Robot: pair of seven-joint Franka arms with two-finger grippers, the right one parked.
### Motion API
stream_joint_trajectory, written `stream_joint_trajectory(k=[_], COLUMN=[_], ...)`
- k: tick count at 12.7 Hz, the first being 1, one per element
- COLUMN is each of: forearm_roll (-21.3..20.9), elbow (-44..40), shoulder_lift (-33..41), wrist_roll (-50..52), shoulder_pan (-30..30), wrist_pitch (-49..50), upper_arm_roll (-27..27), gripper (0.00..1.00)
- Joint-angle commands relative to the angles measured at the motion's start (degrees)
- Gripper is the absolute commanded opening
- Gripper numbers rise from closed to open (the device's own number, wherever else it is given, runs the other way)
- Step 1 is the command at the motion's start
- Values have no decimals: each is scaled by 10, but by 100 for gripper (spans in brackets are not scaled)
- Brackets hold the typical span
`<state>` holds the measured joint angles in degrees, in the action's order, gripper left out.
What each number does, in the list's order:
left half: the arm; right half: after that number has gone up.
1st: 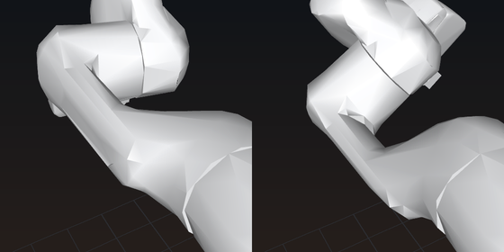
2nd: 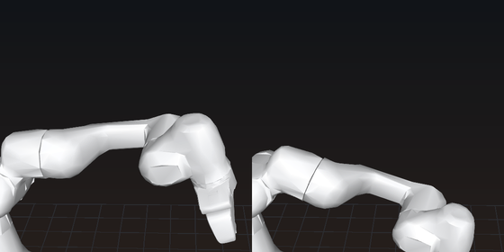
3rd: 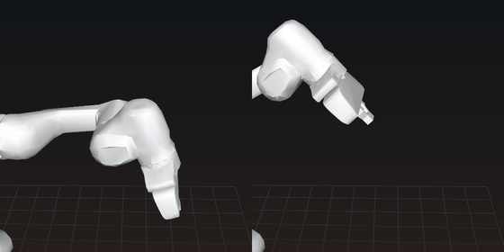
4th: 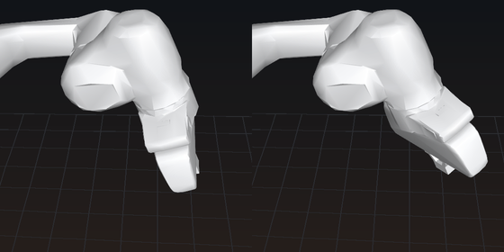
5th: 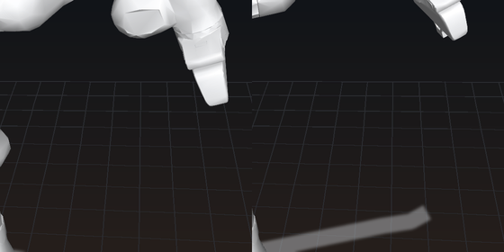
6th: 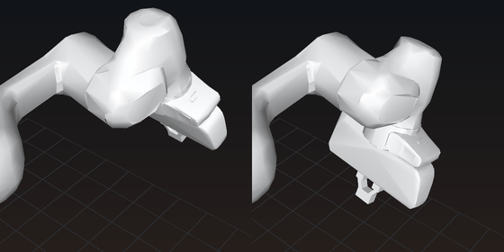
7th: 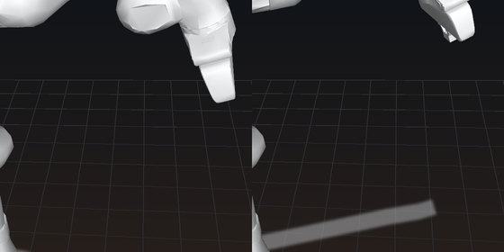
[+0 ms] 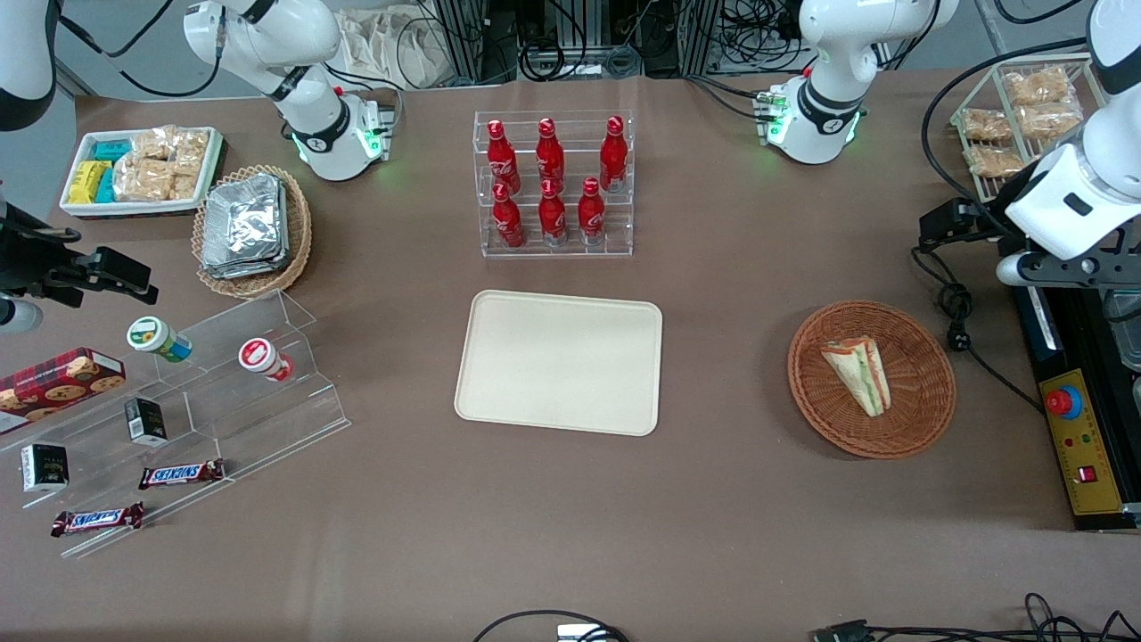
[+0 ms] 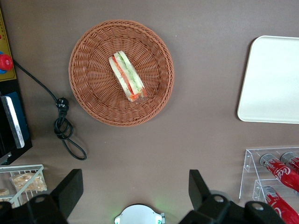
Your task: Place sandwich from basket to tray
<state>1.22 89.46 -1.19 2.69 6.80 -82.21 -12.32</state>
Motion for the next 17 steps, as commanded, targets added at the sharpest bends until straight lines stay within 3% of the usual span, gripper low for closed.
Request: stream_joint_trajectory(k=[1,6,12,15,17], forearm_roll=[5,-2,-5,-46,-48], elbow=[-20,-20,-15,-12,-11], shoulder_lift=[-7,-24,-117,-171,-208], wrist_roll=[-4,4,43,75,77], shoulder_pan=[2,3,5,2,4], wrist_pitch=[14,11,-29,-56,-78], upper_arm_roll=[-2,-1,1,0,1], gripper=[100,100,100,100,100])
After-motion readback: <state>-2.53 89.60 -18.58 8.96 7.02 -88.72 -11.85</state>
